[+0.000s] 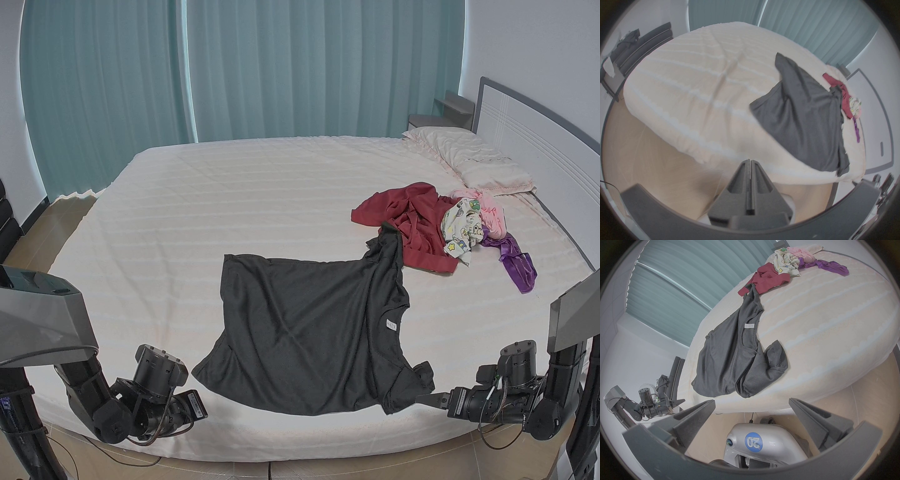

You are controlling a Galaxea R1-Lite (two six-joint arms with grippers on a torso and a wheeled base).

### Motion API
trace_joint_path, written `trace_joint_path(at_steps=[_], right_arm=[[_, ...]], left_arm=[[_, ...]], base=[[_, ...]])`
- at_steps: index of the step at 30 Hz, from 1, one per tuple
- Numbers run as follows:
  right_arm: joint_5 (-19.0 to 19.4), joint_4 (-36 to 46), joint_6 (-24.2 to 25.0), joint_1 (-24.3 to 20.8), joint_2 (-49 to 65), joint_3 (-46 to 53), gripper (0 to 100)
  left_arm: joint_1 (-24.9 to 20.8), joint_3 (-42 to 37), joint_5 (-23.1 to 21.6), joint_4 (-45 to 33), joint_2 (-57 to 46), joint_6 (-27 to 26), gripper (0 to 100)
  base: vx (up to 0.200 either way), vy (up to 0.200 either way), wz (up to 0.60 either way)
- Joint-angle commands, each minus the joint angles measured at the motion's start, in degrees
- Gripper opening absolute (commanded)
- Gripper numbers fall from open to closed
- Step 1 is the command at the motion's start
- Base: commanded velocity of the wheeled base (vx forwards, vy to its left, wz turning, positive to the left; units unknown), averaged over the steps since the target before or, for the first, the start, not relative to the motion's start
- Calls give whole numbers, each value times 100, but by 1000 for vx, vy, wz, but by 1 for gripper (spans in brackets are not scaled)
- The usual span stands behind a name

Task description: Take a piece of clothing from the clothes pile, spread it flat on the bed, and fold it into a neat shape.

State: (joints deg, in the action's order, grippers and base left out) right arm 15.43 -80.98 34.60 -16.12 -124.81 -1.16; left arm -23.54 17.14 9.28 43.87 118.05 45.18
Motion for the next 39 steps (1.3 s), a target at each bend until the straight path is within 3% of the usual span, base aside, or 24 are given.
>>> trace_joint_path(at_steps=[1,2,3,11,21,23,24,27,33,39], right_arm=[[4,-93,3,-14,-88,45,100],[4,-93,-6,-14,-88,45,100],[4,-102,-6,-14,-88,54,100],[12,-120,30,-111,-158,45,100],[12,-120,30,-111,-158,19,100],[12,-128,30,-111,-158,10,100],[12,-146,38,-120,-158,28,100],[12,-348,47,-111,-211,54,100],[-120,-823,-14,-76,-694,107,100],[-339,-858,-41,21,-782,63,100]], left_arm=[[122,351,-207,69,200,246,0],[130,360,-233,104,244,255,0],[201,387,-295,306,385,272,100],[289,633,-233,1589,1264,510,100],[271,1160,57,1651,1607,501,100],[253,1327,373,1668,1809,448,100],[245,1336,461,1668,1870,378,0],[227,1309,558,1677,1941,17,0],[218,1107,558,1677,1888,26,0],[218,343,540,1616,948,26,0]], base=[[0,0,0],[0,0,0],[0,0,0],[0,0,0],[0,0,0],[0,0,0],[0,0,0],[0,0,0],[0,0,0],[0,0,0]])
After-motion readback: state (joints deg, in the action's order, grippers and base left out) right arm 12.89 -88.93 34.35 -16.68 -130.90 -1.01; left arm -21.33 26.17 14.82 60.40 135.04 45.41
